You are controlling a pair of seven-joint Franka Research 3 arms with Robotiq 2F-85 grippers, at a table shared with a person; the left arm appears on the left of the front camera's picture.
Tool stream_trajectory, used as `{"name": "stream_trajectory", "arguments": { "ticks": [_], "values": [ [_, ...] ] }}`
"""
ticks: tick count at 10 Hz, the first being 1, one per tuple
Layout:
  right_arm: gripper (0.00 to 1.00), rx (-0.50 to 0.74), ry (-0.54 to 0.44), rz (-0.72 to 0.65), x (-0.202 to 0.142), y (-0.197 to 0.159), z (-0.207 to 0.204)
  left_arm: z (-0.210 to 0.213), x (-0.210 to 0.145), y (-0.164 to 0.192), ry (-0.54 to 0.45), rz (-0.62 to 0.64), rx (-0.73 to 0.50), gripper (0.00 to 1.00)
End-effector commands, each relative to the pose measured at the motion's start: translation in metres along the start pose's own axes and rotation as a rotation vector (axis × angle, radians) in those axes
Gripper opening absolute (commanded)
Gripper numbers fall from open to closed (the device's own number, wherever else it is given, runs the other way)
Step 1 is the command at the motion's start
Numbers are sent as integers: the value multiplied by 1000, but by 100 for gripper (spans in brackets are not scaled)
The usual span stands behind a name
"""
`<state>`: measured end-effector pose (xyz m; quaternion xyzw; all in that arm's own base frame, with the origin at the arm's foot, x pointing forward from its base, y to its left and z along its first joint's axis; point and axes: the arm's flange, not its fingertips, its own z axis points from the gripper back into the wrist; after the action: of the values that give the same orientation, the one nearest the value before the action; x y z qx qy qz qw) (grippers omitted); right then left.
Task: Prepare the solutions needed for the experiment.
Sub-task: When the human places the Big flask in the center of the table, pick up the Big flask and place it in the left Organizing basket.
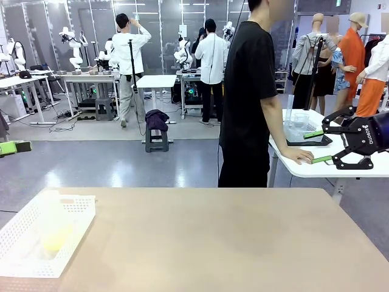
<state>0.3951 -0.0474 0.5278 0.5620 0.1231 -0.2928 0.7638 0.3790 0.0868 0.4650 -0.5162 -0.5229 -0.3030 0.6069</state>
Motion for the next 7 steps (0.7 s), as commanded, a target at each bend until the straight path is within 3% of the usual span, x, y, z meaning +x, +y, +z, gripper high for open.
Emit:
{"name": "stream_trajectory", "arguments": {
  "ticks": [1, 2, 4, 5, 6, 7],
  "values": [
    [57, 11, 7, 7, -1, 1, 1, -13, 16, -29, 75, 209, -183, 100],
    [57, 11, 7, 7, -1, 1, 1, -20, 22, -43, 102, 423, -291, 100],
    [57, 11, 7, 7, -1, 1, 1, -34, 16, -50, 250, 620, -240, 100],
    [57, 11, 7, 7, -1, 1, 1, -39, 14, -57, 258, 747, -320, 100],
    [57, 11, 7, 7, -1, 1, 1, -43, 11, -59, 306, 883, -330, 100],
    [57, 11, 7, 7, -1, 1, 1, -47, 6, -56, 318, 929, -298, 100]
  ]
}}
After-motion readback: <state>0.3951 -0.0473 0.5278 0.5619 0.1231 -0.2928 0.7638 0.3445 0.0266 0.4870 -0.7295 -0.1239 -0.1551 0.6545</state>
